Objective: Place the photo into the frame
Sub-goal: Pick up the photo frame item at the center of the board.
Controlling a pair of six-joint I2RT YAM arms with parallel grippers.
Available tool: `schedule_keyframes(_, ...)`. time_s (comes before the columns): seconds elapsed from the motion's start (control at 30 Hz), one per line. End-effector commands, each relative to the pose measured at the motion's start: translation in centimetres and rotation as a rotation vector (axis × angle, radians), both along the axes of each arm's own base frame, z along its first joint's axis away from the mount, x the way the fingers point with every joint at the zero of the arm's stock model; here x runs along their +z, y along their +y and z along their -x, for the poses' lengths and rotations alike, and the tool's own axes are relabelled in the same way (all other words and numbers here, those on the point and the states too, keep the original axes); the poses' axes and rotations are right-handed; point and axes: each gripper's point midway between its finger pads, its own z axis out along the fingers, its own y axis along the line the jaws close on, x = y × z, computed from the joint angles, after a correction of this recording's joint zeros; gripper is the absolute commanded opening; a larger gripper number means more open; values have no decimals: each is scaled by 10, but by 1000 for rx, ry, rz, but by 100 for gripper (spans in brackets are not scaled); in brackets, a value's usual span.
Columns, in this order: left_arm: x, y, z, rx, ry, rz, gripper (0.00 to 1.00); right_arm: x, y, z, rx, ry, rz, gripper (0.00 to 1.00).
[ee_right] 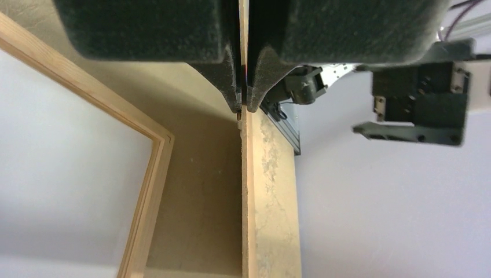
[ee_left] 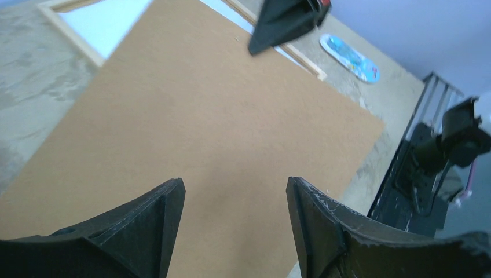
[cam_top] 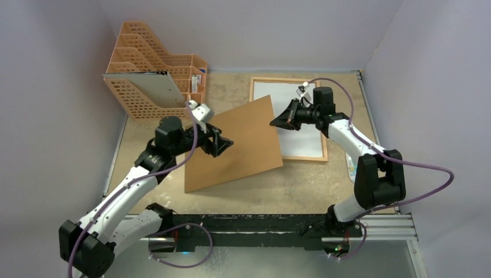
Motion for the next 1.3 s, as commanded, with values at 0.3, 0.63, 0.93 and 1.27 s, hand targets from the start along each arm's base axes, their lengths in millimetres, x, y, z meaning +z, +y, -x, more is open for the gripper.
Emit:
schedule_keyframes(0.3,-35,-62,67,-275,-322,-303,68,59,-18,-8,-93,22,-137,0)
schedule_keyframes(0.63,-76,-79,75,-116,-472,-633,68,59,-22,-4,-94,58,-170,0)
schedule_keyframes(0.93,-76,-64,50,238,-594,-689,67,56,-21,-1,-74,67,-198,0)
schedule_keyframes(1.27,-87,-61,48,341,-568,-713,27,60,-23,0,-65,65,-222,0)
